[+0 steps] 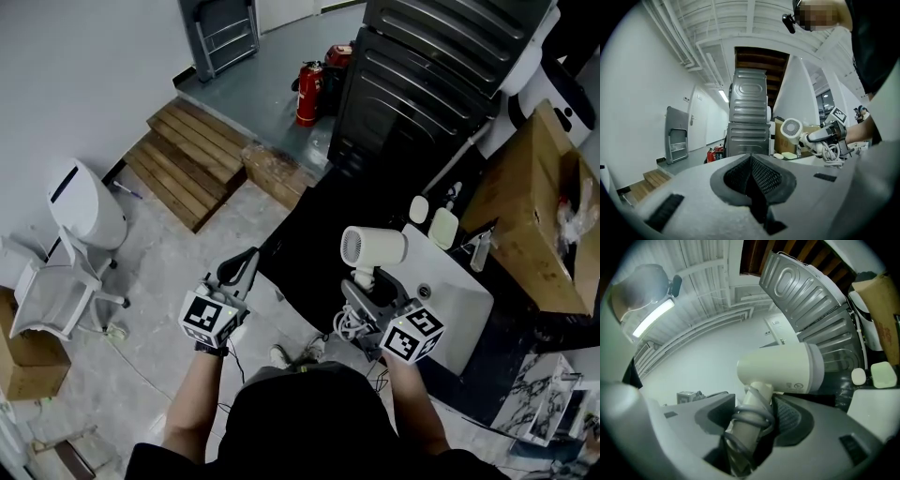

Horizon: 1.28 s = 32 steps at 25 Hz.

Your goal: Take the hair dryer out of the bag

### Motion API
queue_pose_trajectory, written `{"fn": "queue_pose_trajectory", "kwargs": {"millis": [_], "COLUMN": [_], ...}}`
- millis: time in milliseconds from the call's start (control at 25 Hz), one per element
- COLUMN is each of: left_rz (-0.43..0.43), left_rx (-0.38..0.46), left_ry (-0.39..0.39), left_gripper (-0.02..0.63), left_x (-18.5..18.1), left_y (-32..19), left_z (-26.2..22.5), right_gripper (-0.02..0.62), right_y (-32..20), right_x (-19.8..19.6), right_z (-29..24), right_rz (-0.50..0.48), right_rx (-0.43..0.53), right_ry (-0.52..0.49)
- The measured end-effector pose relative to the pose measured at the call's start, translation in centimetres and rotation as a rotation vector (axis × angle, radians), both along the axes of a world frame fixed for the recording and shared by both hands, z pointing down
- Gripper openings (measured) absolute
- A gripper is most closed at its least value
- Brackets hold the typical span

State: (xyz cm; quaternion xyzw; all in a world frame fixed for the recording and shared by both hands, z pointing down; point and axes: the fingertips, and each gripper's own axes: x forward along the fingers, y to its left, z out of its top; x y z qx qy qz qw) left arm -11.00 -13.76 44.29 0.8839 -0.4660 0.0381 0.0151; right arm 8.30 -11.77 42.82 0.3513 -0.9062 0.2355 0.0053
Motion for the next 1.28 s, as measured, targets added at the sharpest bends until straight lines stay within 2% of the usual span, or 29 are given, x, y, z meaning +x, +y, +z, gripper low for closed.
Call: {"fn": "queue_pose_trajectory", "kwargs": {"millis": [160,320,520,880,1280], "left_rz": [-0.022,-0.077,-0.108,-0.178,-0.214], "left_rx": [0.027,0.012,0.029,0.066,0.097], "left_ry": [-0.005,0.049,0.057,0.010,0.013], "left_gripper": [0.026,0.023,0.023,0.021,0.021], "left_x": [-0.5,-0.9,-1.4,-2.9,-4.0], "left_y": [0.6,1.3,2.3,5.1,7.1], "left_z": [-0.9,-2.6,-3.6,-4.7,-6.6], "right_gripper": [0.247,0.249,0.249,0.249,0.248], "right_y": [-0.6,-1.0,-1.7,-2.5,-3.2], "right_x": [0.7,1.3,2.1,3.4,4.6], "right_z": [0.0,0.0,-0.1,-0.7,-1.9], "right_rz": [0.020,0.036,0.057,0.090,0.132], "right_rx": [0.002,0.006,0.009,0.011,0.007], "right_ry": [-0.001,0.004,0.011,0.007,-0.007]}}
